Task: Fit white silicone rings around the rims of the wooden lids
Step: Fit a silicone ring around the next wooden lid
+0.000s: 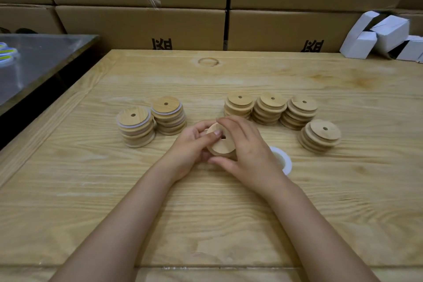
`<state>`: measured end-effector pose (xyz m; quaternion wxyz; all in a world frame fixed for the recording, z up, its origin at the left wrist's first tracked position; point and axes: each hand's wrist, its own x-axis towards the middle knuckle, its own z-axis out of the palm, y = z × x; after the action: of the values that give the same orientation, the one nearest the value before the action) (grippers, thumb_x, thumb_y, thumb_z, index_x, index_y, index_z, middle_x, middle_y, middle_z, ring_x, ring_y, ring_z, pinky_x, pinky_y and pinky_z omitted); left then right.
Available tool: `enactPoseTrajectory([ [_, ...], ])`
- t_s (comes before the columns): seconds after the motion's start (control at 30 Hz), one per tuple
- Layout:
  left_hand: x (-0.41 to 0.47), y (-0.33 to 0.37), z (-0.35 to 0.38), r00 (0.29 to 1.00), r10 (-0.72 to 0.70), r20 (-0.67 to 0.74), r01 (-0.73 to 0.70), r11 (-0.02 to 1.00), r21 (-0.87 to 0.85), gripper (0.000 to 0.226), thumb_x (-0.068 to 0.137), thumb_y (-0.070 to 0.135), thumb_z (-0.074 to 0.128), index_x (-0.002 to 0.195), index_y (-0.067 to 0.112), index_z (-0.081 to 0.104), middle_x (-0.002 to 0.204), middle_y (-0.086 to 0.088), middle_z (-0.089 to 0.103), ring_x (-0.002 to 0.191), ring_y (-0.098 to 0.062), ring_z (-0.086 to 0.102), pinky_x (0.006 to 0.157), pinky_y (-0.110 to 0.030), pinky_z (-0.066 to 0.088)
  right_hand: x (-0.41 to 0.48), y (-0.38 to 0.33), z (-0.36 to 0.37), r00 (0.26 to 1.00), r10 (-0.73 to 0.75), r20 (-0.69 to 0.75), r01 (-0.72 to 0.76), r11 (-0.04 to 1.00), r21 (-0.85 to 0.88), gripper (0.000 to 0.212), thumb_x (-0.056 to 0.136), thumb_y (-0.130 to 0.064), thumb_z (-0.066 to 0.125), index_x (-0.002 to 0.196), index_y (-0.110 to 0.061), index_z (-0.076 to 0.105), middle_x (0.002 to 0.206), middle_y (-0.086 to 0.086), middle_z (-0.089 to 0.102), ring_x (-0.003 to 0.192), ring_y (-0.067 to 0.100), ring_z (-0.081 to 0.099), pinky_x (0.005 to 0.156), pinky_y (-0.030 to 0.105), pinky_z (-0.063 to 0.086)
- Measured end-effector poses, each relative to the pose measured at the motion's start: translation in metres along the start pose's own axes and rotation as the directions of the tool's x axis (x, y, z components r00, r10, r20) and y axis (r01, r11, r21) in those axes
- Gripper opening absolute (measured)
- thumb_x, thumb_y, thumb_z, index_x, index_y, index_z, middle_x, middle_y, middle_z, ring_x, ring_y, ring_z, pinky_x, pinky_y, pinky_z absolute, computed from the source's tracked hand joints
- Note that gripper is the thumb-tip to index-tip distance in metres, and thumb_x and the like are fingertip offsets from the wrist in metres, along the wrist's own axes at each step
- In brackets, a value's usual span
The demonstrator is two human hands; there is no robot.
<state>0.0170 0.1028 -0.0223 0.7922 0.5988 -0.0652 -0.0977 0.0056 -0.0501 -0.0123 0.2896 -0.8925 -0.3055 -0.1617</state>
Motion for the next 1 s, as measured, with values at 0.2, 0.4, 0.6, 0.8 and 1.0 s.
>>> enactPoseTrajectory([
  [0.2, 0.0, 0.0, 0.0, 0.999, 0.02, 0.027, -0.018, 0.999, -0.049, 0.032, 0.079, 0.013, 0.059, 0.11, 0.013, 0.057, 0.079, -0.001, 0.07, 0.067, -0.015, 0.068, 0.05, -0.032, 0.057, 0.0, -0.001, -0.009, 0.997, 0.054, -0.061, -0.054, 0.999, 0.0, 0.046, 0.089, -0.02, 0.061, 0.132, -0.008, 0.048, 0.13, 0.009, 0.052, 0.12, 0.025, 0.048, 0.102, 0.036, 0.037],
  [0.4, 0.003, -0.002, 0.001, 0.999, 0.017, -0.045, -0.017, 1.0, 0.006, 0.025, 0.089, -0.001, 0.052, 0.109, 0.012, 0.058, 0.089, -0.006, 0.066, 0.081, -0.015, 0.066, 0.058, -0.035, 0.059, -0.002, 0.025, -0.027, 0.955, 0.293, 0.052, -0.267, 0.921, -0.285, 0.039, 0.081, -0.001, 0.049, 0.114, -0.016, 0.063, 0.122, -0.002, 0.055, 0.115, 0.021, 0.043, 0.098, 0.031, 0.031],
  [0.6, 0.004, 0.001, -0.001, 0.996, -0.013, -0.084, 0.006, 0.996, -0.083, 0.023, 0.089, -0.002, 0.051, 0.107, 0.01, 0.058, 0.094, -0.011, 0.063, 0.079, -0.021, 0.066, 0.06, -0.04, 0.06, -0.004, 0.035, -0.041, 0.845, 0.47, 0.255, -0.424, 0.879, -0.216, 0.04, 0.079, -0.003, 0.043, 0.107, -0.021, 0.065, 0.116, -0.004, 0.054, 0.112, 0.017, 0.048, 0.089, 0.027, 0.04],
  [0.8, 0.004, 0.002, -0.001, 0.996, -0.041, -0.077, 0.033, 0.995, -0.098, 0.023, 0.09, -0.003, 0.049, 0.106, 0.01, 0.058, 0.096, -0.012, 0.062, 0.082, -0.025, 0.064, 0.063, -0.042, 0.059, -0.006, 0.036, -0.04, 0.859, 0.442, 0.257, -0.37, 0.884, -0.285, 0.035, 0.082, -0.003, 0.044, 0.104, -0.018, 0.067, 0.109, 0.0, 0.059, 0.103, 0.019, 0.053, 0.08, 0.025, 0.042],
  [1.0, 0.004, 0.004, -0.002, 0.996, -0.064, -0.064, 0.058, 0.993, -0.102, 0.026, 0.09, -0.003, 0.048, 0.113, 0.007, 0.056, 0.095, -0.013, 0.061, 0.083, -0.026, 0.063, 0.065, -0.044, 0.059, -0.008, 0.037, -0.043, 0.871, 0.401, 0.285, -0.293, 0.888, -0.355, 0.027, 0.08, -0.004, 0.051, 0.101, -0.01, 0.067, 0.106, 0.003, 0.062, 0.097, 0.023, 0.057, 0.083, 0.037, 0.048],
])
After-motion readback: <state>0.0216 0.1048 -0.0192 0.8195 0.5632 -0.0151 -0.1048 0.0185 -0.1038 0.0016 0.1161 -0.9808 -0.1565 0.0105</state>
